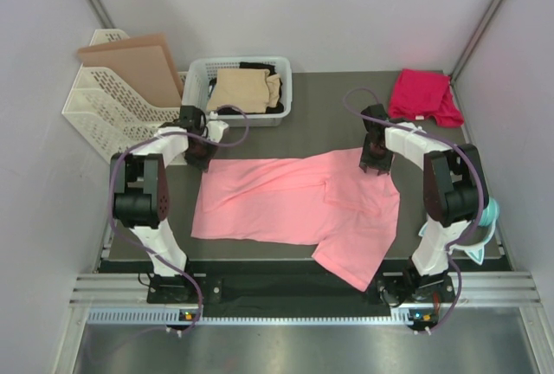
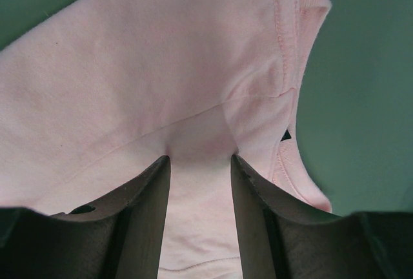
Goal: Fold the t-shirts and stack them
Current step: Fold the flattened tshirt in 1/3 of the way
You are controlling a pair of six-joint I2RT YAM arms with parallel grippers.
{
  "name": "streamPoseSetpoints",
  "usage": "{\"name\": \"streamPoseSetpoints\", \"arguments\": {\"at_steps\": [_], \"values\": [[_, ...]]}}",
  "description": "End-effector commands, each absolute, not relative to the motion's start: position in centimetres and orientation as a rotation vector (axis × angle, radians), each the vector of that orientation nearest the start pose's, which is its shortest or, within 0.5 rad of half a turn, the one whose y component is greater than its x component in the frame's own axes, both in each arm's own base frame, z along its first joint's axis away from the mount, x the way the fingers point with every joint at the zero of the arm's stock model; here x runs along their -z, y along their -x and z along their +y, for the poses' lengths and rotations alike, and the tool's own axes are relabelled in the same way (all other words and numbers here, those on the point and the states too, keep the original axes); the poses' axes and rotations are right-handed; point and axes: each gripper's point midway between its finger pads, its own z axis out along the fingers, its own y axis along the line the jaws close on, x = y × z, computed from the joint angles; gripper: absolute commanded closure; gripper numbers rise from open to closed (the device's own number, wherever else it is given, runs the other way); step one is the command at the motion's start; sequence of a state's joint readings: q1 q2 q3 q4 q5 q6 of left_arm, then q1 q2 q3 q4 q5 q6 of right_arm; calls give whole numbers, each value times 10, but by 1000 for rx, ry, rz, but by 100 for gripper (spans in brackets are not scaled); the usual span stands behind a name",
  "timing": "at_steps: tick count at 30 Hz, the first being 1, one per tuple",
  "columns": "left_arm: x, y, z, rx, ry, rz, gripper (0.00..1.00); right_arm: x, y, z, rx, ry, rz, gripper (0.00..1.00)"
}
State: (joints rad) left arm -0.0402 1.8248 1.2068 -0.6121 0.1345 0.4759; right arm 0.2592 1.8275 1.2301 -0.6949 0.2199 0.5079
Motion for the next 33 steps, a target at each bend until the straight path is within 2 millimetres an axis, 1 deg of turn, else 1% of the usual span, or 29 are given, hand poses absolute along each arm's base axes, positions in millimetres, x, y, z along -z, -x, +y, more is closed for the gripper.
{"name": "streamPoseSetpoints", "arguments": {"at_steps": [1,3,4,6,7,10,14,15,16,19,20,21,24,25,26,28,29,31,32,33], "values": [[-57,-396,-21,69,-708,2599,100,-36,-356,72,138,-398,2727,57],[-64,-400,-19,57,-703,2591,100,-34,-355,72,139,-400,2731,58],[-72,-407,-18,48,-697,2572,100,-32,-354,73,139,-395,2736,58],[-79,-411,-16,32,-695,2562,100,-30,-353,72,138,-399,2738,58],[-85,-416,-16,24,-692,2546,100,-28,-353,72,139,-401,2741,58],[-88,-422,-13,4,-698,2542,100,-25,-351,71,139,-403,2744,58],[-82,-429,-10,-23,-699,2546,100,-25,-350,69,138,-407,2743,58],[-76,-430,-9,-29,-701,2558,100,-25,-350,69,139,-409,2744,58],[-77,-434,-8,-34,-699,2554,100,-25,-350,68,139,-409,2743,58],[-69,-436,-6,-45,-698,2578,100,-26,-350,67,138,-411,2740,58],[-67,-437,-5,-53,-696,2581,95,-27,-350,68,132,-410,2742,58],[-62,-434,-3,-60,-699,2594,92,-27,-350,67,133,-413,2739,58],[-58,-436,5,-129,-694,2582,89,-27,-350,66,134,-411,2739,58],[-59,-437,12,-188,-682,2582,89,-27,-350,66,137,-411,2740,58],[-60,-442,15,-217,-670,2562,89,-27,-350,66,137,-411,2740,58],[-62,-445,21,-256,-649,2553,89,-26,-349,66,137,-413,2743,58],[-65,-450,26,-303,-626,2537,89,-26,-349,66,137,-413,2744,57],[-71,-459,33,-362,-594,2510,81,-25,-348,65,142,-413,2748,56],[-74,-462,37,-393,-567,2504,75,-24,-347,65,145,-413,2749,54],[-79,-466,38,-400,-559,2495,58,-23,-347,64,149,-413,2751,54]]}}
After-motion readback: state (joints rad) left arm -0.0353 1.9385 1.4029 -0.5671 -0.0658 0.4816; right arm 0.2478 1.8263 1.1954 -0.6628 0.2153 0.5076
